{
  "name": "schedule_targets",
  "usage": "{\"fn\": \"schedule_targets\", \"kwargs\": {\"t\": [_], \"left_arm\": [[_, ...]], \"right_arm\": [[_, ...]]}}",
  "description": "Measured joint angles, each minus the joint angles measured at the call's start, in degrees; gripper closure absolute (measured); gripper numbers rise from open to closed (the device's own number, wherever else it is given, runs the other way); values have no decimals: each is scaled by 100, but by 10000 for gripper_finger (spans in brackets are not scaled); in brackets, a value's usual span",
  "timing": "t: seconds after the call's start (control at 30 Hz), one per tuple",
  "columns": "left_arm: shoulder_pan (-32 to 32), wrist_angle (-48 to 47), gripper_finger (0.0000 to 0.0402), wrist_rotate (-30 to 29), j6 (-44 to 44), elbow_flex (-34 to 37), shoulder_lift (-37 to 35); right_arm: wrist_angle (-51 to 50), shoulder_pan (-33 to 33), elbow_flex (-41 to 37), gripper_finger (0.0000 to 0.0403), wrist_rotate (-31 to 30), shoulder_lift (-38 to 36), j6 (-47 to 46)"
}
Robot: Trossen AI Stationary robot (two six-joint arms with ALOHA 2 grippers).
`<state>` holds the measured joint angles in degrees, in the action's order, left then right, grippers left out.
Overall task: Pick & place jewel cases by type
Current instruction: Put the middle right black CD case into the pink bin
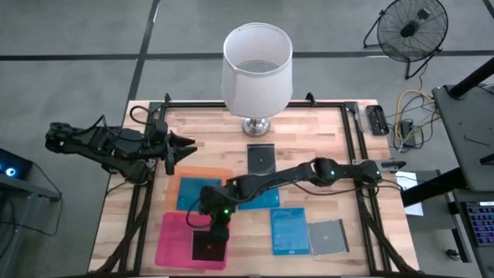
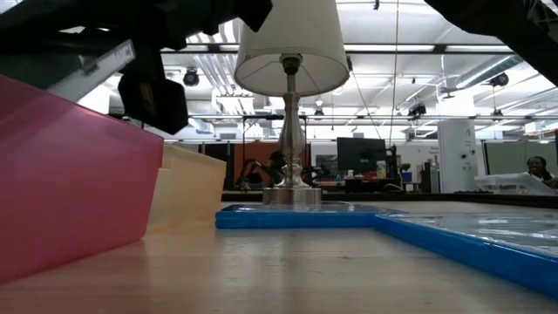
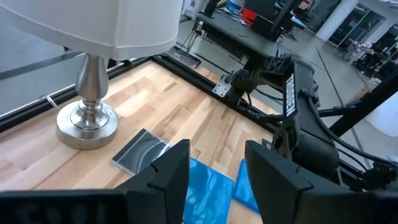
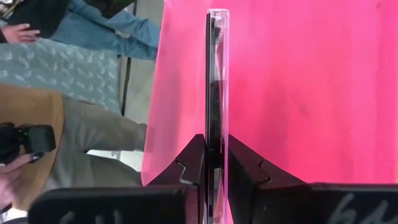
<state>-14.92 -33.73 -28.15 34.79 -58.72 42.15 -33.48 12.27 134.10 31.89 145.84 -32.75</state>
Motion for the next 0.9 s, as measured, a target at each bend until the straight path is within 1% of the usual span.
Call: {"fn": "schedule_targets", "kwargs": {"t": [0.17,0.27,0.6,0.9], "left_arm": [[0,81,264,-4,-16,0,-2],[0,86,264,-4,-16,0,-2],[0,140,264,-4,-19,0,-2],[0,188,264,-4,-77,0,-4]], "right_arm": [[27,-6,0,374,28,51,20],[103,-2,0,363,27,51,124],[81,16,20,271,11,51,305],[75,-15,24,215,-56,51,341]]}}
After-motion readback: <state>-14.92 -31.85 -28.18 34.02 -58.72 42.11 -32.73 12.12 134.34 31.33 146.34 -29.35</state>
